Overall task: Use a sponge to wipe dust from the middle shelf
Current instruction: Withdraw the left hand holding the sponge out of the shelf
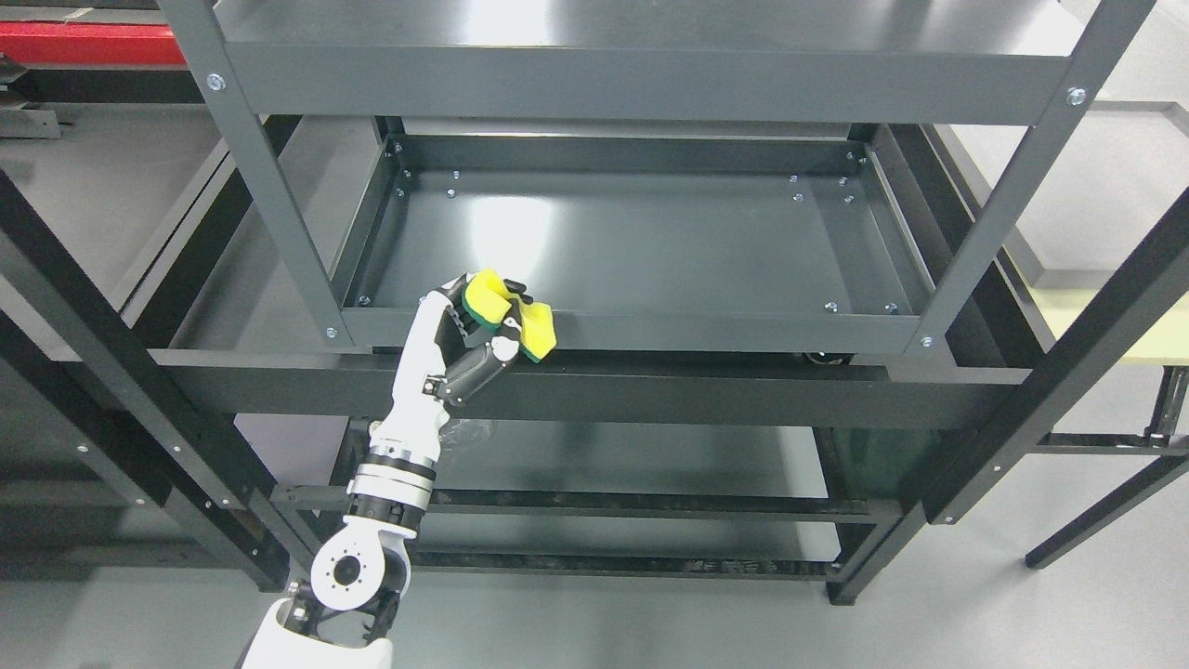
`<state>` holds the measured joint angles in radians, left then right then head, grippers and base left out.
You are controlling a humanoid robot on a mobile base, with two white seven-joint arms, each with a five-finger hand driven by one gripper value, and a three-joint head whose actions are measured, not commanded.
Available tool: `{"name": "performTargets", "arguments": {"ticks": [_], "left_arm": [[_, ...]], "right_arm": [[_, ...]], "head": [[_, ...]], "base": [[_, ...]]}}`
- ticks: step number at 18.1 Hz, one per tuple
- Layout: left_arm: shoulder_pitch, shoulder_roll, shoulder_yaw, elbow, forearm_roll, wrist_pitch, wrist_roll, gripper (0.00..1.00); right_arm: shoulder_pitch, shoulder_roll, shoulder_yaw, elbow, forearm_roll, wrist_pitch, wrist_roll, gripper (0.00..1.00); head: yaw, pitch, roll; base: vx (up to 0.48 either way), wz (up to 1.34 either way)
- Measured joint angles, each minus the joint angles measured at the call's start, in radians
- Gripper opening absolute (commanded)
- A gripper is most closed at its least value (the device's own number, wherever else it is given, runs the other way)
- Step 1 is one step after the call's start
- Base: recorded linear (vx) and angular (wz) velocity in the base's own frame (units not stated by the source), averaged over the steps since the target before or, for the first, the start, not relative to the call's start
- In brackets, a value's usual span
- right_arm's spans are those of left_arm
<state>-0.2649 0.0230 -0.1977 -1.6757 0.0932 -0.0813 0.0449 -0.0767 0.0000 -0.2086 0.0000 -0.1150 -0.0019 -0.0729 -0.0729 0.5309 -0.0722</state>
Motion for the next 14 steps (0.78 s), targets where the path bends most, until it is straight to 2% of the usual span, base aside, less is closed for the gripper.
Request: {"name": "performTargets", "arguments": {"ticks": [14], "left_arm": [[0.073, -0.017, 0.133, -0.064, -0.02, -0.016, -0.013, 0.0]], "right_arm": [[0.0, 0.0, 0.0, 0.0, 0.0, 0.0, 0.0, 1.0]], "head": [[0.0, 0.0, 0.0]], "base": [[0.007, 0.0]]}}
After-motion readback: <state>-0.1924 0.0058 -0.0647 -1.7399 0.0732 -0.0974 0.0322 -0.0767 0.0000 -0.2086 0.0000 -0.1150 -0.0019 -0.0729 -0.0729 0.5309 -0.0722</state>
